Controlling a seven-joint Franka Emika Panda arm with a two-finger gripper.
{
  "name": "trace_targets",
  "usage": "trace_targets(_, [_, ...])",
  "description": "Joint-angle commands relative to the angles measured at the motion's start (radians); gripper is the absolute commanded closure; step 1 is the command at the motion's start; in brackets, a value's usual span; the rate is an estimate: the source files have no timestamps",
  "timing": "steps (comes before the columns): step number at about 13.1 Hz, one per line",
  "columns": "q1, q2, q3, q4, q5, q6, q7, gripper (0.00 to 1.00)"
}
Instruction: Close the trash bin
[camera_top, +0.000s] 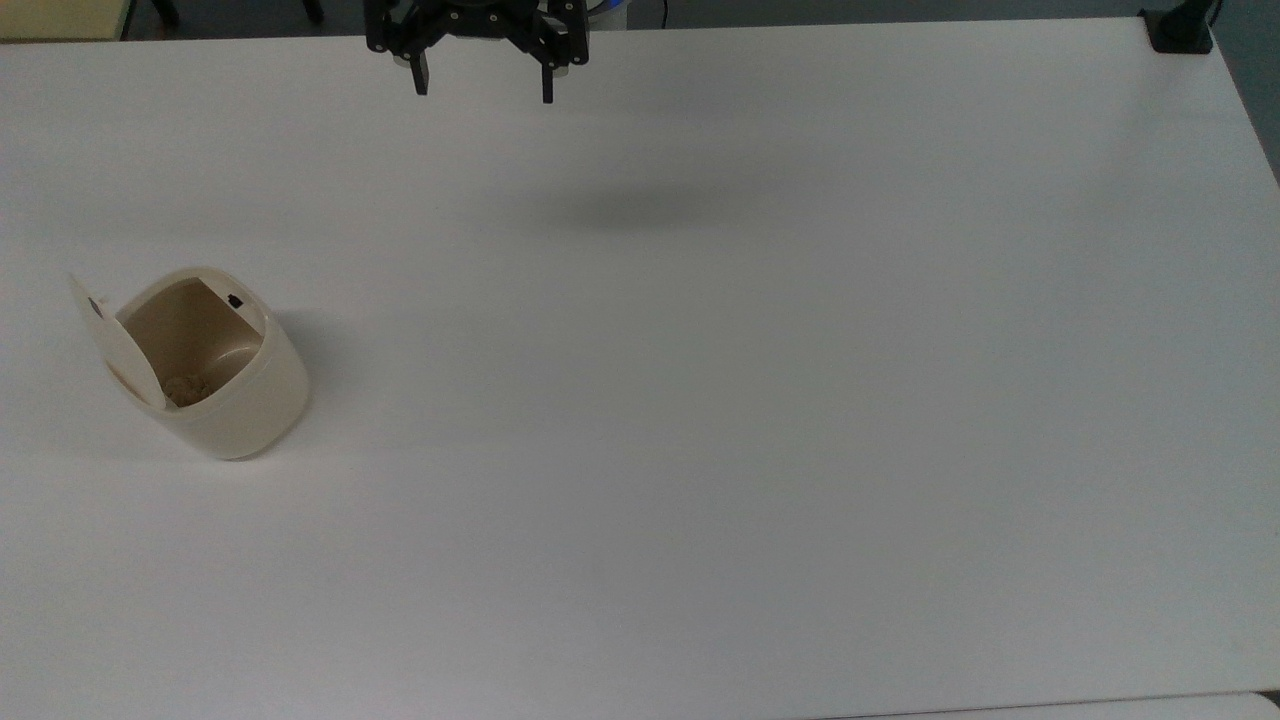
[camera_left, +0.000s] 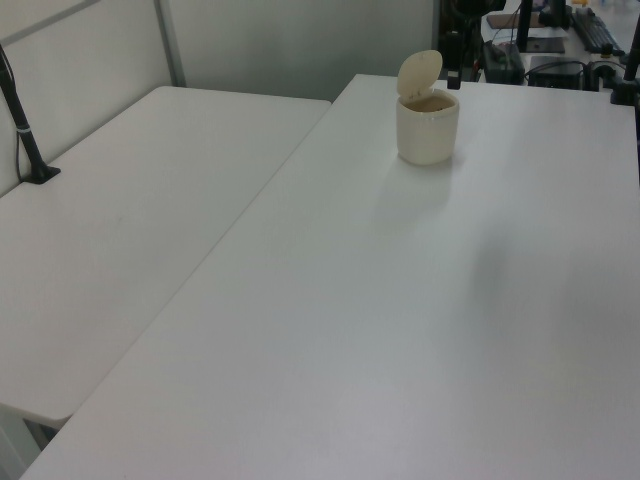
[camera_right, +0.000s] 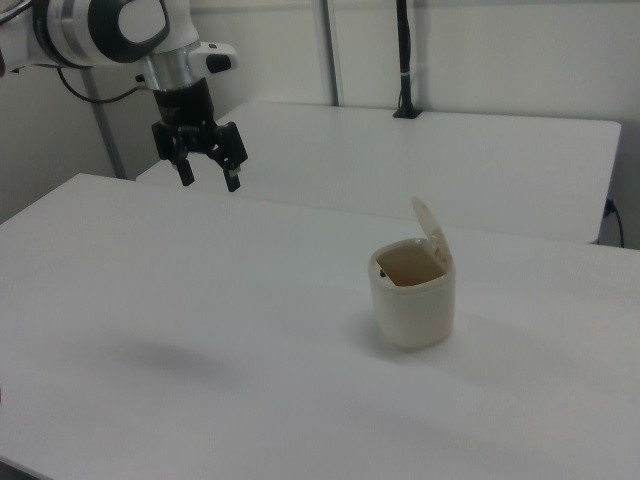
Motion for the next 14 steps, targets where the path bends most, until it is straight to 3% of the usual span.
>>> trace_targets(1, [0.012,-0.025,-0.008,-0.020,-0.009,-0.031,0.008,0.00])
trace_targets(8, [0.010,-0.025,-0.008,-0.021,-0.008,-0.031,0.003,0.03])
trace_targets(9, [0.009,-0.025,-0.008,-0.021,-0.008,-0.031,-0.004,0.26])
trace_targets(10, [0.007,-0.025,-0.008,-0.021,-0.006,-0.031,-0.014,0.61])
trace_targets(11, [0.009,-0.022,-0.008,-0.021,-0.006,-0.030,-0.014,0.82])
trace_targets(12, [0.009,-0.020,-0.008,-0.021,-0.008,-0.028,-0.014,0.93])
trace_targets(14, [0.007,-0.017,-0.009,-0.020,-0.009,-0.021,-0.008,0.98])
